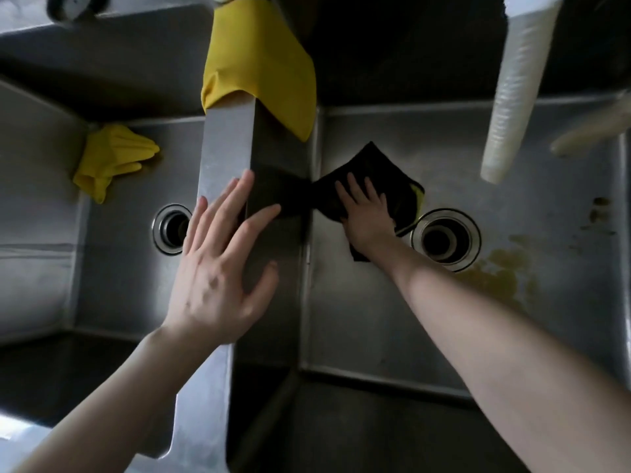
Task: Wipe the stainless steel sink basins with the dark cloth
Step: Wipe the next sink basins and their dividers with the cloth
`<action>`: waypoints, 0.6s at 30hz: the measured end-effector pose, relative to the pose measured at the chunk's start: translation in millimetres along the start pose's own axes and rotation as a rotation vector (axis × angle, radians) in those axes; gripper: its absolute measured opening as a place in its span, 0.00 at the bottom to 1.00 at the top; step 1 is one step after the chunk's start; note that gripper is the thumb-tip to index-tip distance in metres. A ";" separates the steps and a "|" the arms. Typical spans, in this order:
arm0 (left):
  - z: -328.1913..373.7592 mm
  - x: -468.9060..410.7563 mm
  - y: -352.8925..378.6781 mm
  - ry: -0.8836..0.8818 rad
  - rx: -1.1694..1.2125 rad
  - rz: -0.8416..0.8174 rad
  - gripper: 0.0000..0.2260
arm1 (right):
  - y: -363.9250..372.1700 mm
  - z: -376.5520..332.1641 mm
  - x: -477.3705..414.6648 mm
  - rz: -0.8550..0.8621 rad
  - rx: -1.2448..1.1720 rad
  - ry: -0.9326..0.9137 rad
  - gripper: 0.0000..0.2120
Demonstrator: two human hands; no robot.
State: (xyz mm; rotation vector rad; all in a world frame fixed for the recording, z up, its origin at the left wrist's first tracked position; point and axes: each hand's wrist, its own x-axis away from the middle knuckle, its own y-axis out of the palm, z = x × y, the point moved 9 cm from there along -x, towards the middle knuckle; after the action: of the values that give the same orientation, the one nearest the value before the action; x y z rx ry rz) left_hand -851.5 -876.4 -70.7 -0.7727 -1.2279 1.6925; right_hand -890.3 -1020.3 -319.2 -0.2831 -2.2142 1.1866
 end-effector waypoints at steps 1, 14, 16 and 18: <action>-0.1 0.0 0.6 0.005 -0.008 -0.004 0.24 | 5.2 -5.2 5.0 -0.002 0.023 -0.009 0.31; 0.8 0.0 0.7 -0.004 -0.023 -0.019 0.23 | 147.5 -52.5 206.5 -0.543 0.295 -0.713 0.24; 1.2 0.4 0.3 0.004 -0.016 -0.014 0.23 | 135.1 -52.4 191.0 -0.384 0.326 -0.755 0.24; 0.6 0.2 0.2 0.008 -0.006 -0.013 0.23 | 117.0 -43.4 163.6 -0.231 0.288 -0.657 0.26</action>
State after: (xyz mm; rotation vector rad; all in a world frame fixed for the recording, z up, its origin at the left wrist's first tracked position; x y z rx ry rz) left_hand -852.1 -876.5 -70.7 -0.7729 -1.2309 1.6747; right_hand -1005.0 -849.7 -329.2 0.5425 -2.4621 1.5977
